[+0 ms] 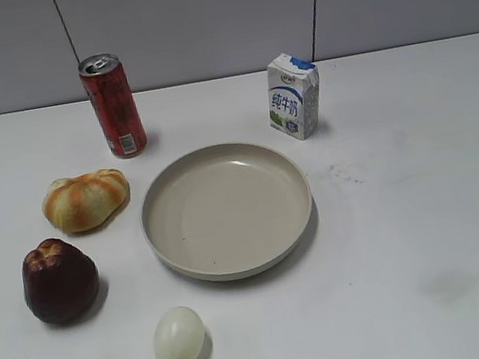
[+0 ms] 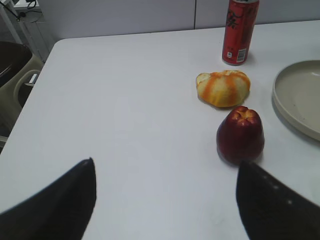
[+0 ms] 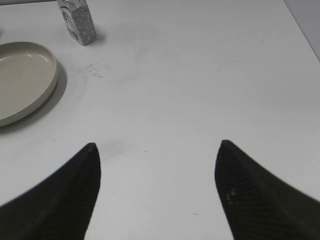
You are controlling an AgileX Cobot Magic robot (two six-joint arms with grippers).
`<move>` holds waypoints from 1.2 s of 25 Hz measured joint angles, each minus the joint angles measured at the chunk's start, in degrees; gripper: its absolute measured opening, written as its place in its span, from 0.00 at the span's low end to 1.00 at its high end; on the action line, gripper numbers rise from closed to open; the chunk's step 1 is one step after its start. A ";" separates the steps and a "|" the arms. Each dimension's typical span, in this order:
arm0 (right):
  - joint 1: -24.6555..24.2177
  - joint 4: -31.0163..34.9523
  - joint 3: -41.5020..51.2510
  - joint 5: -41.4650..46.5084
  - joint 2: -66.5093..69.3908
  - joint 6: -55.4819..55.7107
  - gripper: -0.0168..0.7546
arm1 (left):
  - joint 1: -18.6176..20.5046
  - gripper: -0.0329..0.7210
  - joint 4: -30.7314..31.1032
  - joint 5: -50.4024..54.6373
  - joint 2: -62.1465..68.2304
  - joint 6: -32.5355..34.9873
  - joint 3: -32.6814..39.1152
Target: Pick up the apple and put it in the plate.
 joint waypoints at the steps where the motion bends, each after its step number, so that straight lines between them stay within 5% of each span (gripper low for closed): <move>1: 0.00 0.00 0.00 0.00 0.00 0.00 0.76 | 0.00 0.94 0.00 0.00 0.00 0.00 0.00; 17: 0.00 0.00 0.00 0.00 0.00 0.00 0.76 | 0.00 0.87 -0.10 -0.96 1.74 0.00 -0.61; 24: 0.00 0.00 0.00 0.00 0.00 0.00 0.76 | -0.98 0.87 -4.53 -18.15 18.69 0.00 -2.53; 30: 0.00 0.00 0.00 0.00 0.00 0.00 0.76 | -4.46 0.95 -11.04 -17.10 40.98 4.08 -10.47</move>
